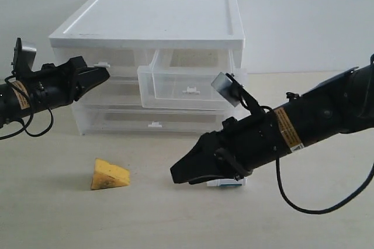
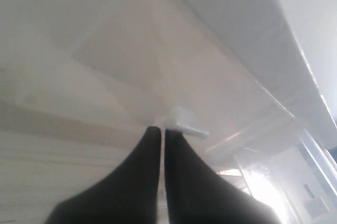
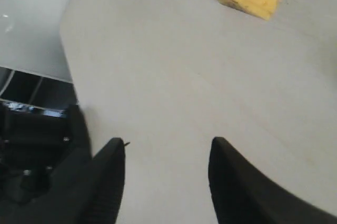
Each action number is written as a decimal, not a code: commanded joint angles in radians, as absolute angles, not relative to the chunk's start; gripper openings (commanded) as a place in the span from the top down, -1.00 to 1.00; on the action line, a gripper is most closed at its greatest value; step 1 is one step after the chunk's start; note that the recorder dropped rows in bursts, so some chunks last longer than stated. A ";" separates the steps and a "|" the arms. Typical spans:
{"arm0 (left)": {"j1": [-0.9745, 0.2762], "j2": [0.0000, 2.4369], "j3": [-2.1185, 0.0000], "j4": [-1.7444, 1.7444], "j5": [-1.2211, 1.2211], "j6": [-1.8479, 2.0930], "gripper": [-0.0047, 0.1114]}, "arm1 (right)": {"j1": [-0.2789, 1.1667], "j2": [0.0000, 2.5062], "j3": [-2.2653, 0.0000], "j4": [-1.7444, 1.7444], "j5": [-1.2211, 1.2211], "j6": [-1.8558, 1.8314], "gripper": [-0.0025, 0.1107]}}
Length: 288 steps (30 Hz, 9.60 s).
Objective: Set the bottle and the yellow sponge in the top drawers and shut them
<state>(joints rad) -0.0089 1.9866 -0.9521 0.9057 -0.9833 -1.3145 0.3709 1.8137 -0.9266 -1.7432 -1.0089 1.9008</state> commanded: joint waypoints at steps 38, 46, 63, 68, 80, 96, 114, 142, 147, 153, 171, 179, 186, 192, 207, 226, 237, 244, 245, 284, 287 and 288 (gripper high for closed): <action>-0.009 1.985 -0.961 0.879 -0.986 -1.310 0.85 | 0.697 1.744 -0.739 -1.744 0.144 0.857 0.02; -0.009 1.985 -0.961 0.879 -0.986 -1.297 0.85 | 0.697 1.805 -0.811 -1.744 0.169 0.845 0.02; -0.009 1.985 -0.961 0.879 -0.986 -1.287 0.85 | 0.697 1.887 -0.819 -1.744 0.153 0.780 0.95; -0.009 1.985 -0.961 0.875 -0.986 -1.287 0.85 | 0.704 1.874 -0.819 -1.744 0.147 0.783 0.96; -0.009 1.985 -0.961 0.865 -0.993 -1.279 0.85 | 0.967 1.735 -0.813 -1.625 0.122 0.768 0.96; -0.009 1.985 -0.961 0.872 -0.994 -1.279 0.85 | 1.044 1.392 -0.846 -1.744 0.387 0.717 0.96; -0.009 1.987 -0.961 0.874 -0.994 -1.276 0.85 | 0.796 1.584 -1.130 -1.744 0.292 0.672 0.96; -0.009 1.987 -0.961 0.874 -0.994 -1.271 0.85 | 0.796 1.671 -1.128 -1.658 0.386 0.591 0.96; -0.009 1.987 -0.961 0.871 -0.995 -1.264 0.85 | 0.796 1.671 -1.128 -1.669 0.417 0.591 0.96; -0.009 1.987 -0.961 0.871 -0.995 -1.264 0.85 | 0.796 1.671 -1.128 -1.669 0.427 0.623 0.13; -0.009 1.987 -0.961 0.861 -0.995 -1.264 0.85 | 0.801 1.480 -1.047 -0.707 0.374 0.702 0.96; -0.009 1.987 -0.961 0.865 -0.995 -1.264 0.85 | 0.797 1.519 -0.950 -0.740 0.190 0.718 0.96; -0.009 1.987 -0.961 0.863 -0.995 -1.264 0.85 | 0.711 1.629 -1.016 -0.758 0.171 0.751 0.96; -0.009 1.987 -0.961 0.857 -0.995 -1.264 0.85 | 0.642 1.660 -1.056 -0.771 0.091 0.751 0.96; -0.009 1.987 -0.961 0.857 -0.995 -1.264 0.85 | 0.637 1.783 -1.205 -0.826 0.125 0.749 0.96; -0.009 1.987 -0.961 0.853 -0.995 -1.264 0.85 | 0.523 1.849 -1.350 -0.873 0.187 0.827 0.96; -0.009 1.987 -0.961 0.853 -0.995 -1.264 0.85 | 0.653 1.847 -1.350 -0.844 0.293 0.801 0.96; -0.009 1.987 -0.961 0.851 -0.995 -1.256 0.85 | 0.729 1.837 -1.315 -0.841 0.281 0.782 0.96; -0.009 1.987 -0.961 0.851 -0.995 -1.256 0.85 | 0.729 1.837 -1.302 -0.841 0.258 0.786 0.96; -0.009 1.987 -0.961 0.924 -0.889 -1.287 0.85 | 0.537 1.766 -0.938 -0.916 -0.353 0.908 0.96; -0.009 1.987 -0.961 0.935 -0.889 -1.287 0.85 | 0.529 1.766 -0.986 -1.570 -0.849 1.358 0.96; -0.009 1.987 -0.961 0.940 -0.889 -1.287 0.85 | 0.527 1.766 -1.017 -1.672 -0.941 1.526 0.96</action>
<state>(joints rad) -0.0089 1.9866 -0.9562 0.9313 -0.9208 -1.2925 0.5282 1.7769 -0.9714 -1.3824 -0.6898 1.2408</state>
